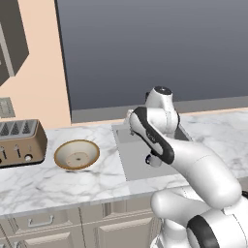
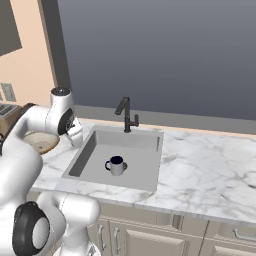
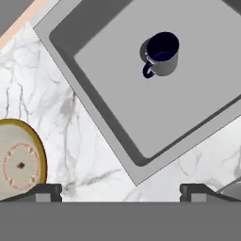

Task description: Pick the mug and place it in the sink. Pick the bowl and place it in the open cabinet and then close the cabinet.

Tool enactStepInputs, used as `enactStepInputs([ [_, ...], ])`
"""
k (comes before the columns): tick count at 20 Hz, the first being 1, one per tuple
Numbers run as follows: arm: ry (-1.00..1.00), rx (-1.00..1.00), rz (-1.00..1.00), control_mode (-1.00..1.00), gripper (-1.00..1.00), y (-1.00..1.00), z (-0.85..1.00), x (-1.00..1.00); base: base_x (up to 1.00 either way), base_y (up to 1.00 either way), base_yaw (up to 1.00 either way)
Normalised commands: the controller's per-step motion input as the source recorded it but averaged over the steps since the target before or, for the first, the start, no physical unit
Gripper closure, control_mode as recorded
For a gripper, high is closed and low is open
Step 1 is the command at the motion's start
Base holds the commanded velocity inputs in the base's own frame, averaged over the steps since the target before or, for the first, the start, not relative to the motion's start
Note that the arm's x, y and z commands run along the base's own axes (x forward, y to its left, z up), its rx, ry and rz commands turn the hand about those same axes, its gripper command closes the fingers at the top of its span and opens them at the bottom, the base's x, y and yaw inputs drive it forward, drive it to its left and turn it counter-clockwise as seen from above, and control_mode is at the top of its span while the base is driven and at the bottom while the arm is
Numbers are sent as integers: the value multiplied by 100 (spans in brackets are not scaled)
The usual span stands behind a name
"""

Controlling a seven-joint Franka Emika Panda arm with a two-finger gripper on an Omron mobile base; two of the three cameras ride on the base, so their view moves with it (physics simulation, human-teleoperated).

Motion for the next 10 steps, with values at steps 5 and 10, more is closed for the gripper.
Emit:
enactStepInputs([
  [5, 0, 6, 24, -100, -100, 28, 0, 0, 0, 0, 0],
  [10, -1, 1, 16, -100, -100, 33, 0, 0, 0, 0, 0],
])
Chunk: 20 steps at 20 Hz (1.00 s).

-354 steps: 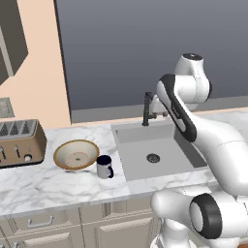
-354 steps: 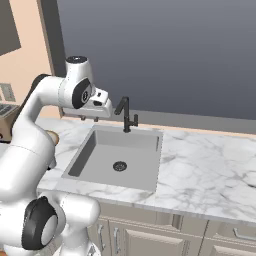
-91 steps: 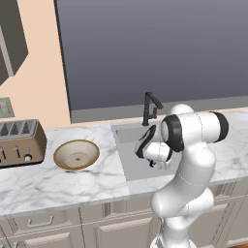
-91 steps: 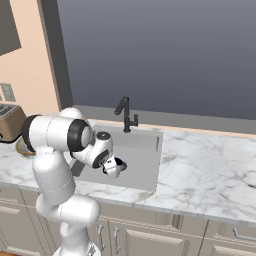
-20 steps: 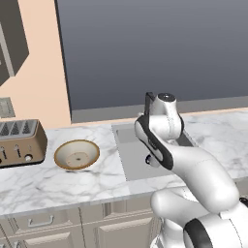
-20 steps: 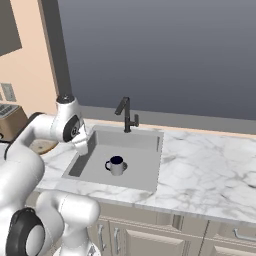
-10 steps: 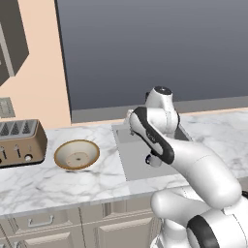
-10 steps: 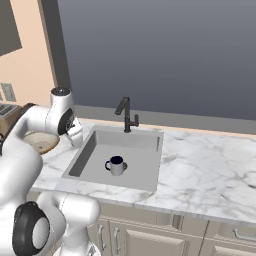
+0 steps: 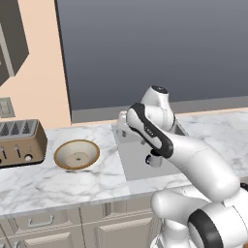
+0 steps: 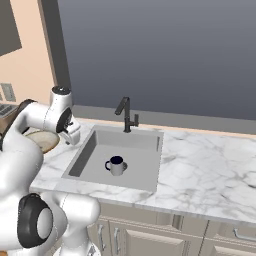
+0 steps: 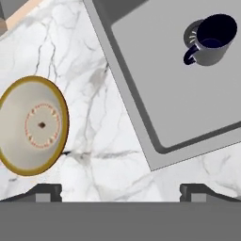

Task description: Pick the mug and place it in the sink. Pick the bowl and place it in the open cabinet and then close the cabinet.

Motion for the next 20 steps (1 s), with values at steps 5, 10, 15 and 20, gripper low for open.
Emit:
enactStepInputs([
  [5, -4, 0, 6, -100, -100, 49, 0, 0, 0, 0, 0],
  [10, -5, 0, 1, -100, -100, 49, -7, 0, 0, 0, 0],
  [15, -6, 3, 0, -100, -100, 17, -34, 0, 0, 0, 0],
  [20, 0, 6, 0, -100, -100, 1, -33, 0, 0, 0, 0],
])
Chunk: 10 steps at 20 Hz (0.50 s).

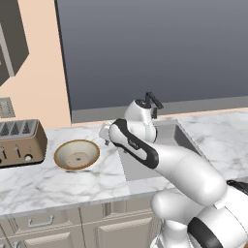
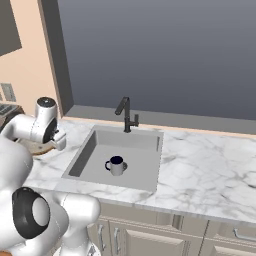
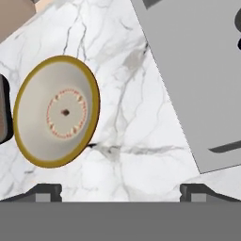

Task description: Pick the mug and place it in the sink. Pick the bowl and place it in the open cabinet and then close the cabinet.

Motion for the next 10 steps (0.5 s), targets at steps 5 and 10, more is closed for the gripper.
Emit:
enactStepInputs([
  [5, 0, 3, 0, -100, -100, 16, -23, 0, 0, 0, 0],
  [10, 0, 4, 0, -100, -100, 17, -15, 0, 0, 0, 0],
])
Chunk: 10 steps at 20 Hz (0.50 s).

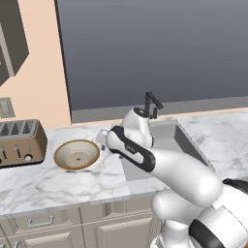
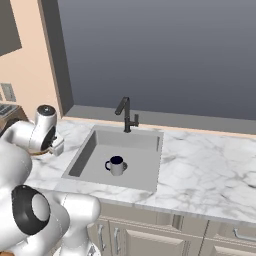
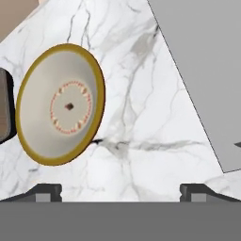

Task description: Pick the mug and place it in the sink. Pick the bowl and place it in the open cabinet and then close the cabinet.

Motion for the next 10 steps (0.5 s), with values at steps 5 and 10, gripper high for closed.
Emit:
enactStepInputs([
  [5, 0, 6, 0, -100, -100, 11, -15, 0, 0, 0, 0],
  [10, 0, 4, 0, -100, -100, 13, -13, 3, 0, 0, 0],
])
